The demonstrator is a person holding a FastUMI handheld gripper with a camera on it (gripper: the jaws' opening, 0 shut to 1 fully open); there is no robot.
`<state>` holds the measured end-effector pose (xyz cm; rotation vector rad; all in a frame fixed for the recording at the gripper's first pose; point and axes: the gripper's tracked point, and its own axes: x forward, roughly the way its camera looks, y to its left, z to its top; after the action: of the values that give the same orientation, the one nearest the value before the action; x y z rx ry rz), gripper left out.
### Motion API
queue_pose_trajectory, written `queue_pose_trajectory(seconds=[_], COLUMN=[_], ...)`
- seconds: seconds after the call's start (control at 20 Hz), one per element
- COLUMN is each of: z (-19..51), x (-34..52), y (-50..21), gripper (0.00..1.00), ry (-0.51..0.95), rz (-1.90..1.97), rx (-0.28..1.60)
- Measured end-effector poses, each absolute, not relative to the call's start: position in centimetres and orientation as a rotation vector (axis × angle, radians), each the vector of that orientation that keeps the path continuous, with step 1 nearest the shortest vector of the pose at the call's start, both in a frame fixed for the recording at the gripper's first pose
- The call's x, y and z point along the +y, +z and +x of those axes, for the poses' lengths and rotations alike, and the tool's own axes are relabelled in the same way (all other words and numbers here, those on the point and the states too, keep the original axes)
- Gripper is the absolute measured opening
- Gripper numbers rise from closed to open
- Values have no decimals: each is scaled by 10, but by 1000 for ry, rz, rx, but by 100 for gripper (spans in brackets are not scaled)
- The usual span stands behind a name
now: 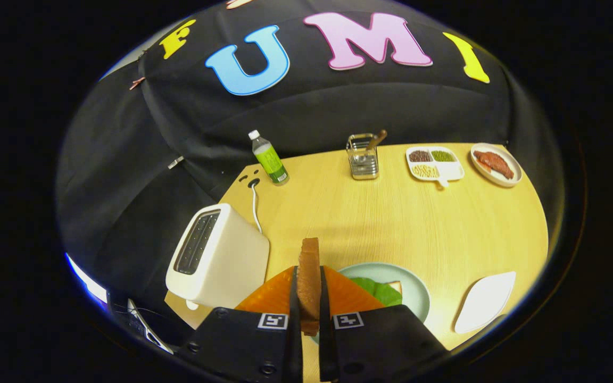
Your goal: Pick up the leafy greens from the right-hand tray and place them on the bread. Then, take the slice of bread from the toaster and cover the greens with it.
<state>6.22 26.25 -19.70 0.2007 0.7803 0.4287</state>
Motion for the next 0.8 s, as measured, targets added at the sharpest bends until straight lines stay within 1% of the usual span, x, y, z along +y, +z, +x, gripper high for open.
queue_pose_trajectory(seconds=[0.25,0.55,0.75,0.8], z=[58,61,65,67], x=[252,234,214,207], y=[-226,-246,-258,-263], gripper=[16,16,20,24], ry=[420,414,391,381], rz=[221,192,140,120], rx=[829,839,828,828])
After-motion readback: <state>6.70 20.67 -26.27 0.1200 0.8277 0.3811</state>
